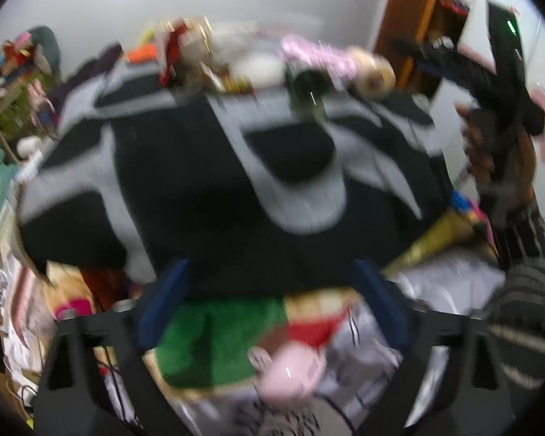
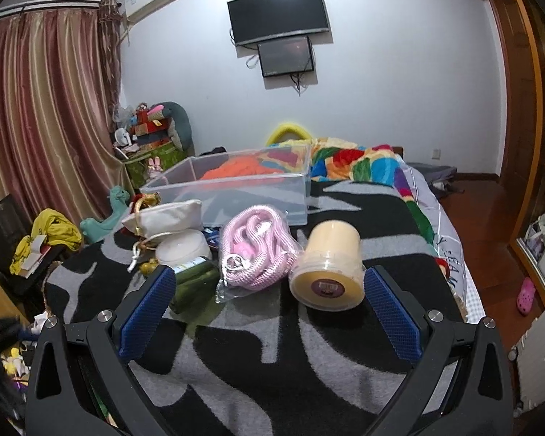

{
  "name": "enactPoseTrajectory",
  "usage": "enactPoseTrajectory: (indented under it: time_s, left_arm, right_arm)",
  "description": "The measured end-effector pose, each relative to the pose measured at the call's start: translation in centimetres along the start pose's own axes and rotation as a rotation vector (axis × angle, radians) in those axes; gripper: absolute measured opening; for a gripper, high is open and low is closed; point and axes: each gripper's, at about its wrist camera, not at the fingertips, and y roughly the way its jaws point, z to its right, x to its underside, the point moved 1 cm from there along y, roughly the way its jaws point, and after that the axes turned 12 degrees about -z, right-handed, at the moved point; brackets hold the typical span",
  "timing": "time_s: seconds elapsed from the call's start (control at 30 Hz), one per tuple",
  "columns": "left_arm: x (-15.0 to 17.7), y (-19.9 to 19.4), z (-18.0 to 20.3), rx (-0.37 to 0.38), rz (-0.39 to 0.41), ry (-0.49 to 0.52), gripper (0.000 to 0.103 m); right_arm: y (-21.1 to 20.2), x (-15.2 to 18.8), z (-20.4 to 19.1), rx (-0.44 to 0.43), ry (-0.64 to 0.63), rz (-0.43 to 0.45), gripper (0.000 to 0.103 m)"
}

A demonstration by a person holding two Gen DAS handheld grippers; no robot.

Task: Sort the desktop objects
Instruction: 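Grasp the pink handheld fan with the left gripper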

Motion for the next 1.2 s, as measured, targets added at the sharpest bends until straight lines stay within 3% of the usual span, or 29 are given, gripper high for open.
enactPoseTrajectory:
  time_s: [0.1,0.3,0.43,0.57,0.67,0.77,0.8,0.83,1.2]
  left_arm:
    - [1.3,1.3,0.3,0.000,-0.088,-0.004,0.074]
    - [3.9,2.9,0.6,0.086,-0.202,-0.010,0.072]
    - [4.8,4.3,0.7,0.106,-0.295,-0.011,0.063]
    - [5.0,5.6,-0.5,0.150,-0.322,-0.088,0.056]
    - [5.0,6.0,-1.2,0.170,-0.306,-0.130,0.056]
    - [4.7,5.0,-0.6,0.130,-0.268,-0.116,0.053]
    - [4.5,4.5,-0.5,0.121,-0.252,-0.109,0.045]
    - [4.3,4.1,-0.4,0.120,-0.242,-0.108,0.044]
    - [0.1,0.3,-1.2,0.074,-0.073,-0.104,0.042]
  right_arm:
    - [0.5,0.2,0.3,-0.001,0.016,-0.023,0.103]
    - [0.7,0.3,0.3,0.011,0.010,-0.034,0.103]
    - [0.9,0.5,-0.1,0.026,-0.018,-0.033,0.103]
    - [1.3,0.6,-0.1,0.030,-0.029,-0.041,0.103]
    - [1.5,0.6,0.1,0.038,-0.032,-0.049,0.103]
    - [1.6,0.5,0.5,0.050,-0.026,-0.054,0.103]
    - [1.7,0.5,0.8,0.053,-0.023,-0.057,0.103]
    - [1.8,0.4,1.0,0.055,-0.019,-0.060,0.103]
    - [3.5,0.4,2.5,0.121,-0.031,-0.096,0.103]
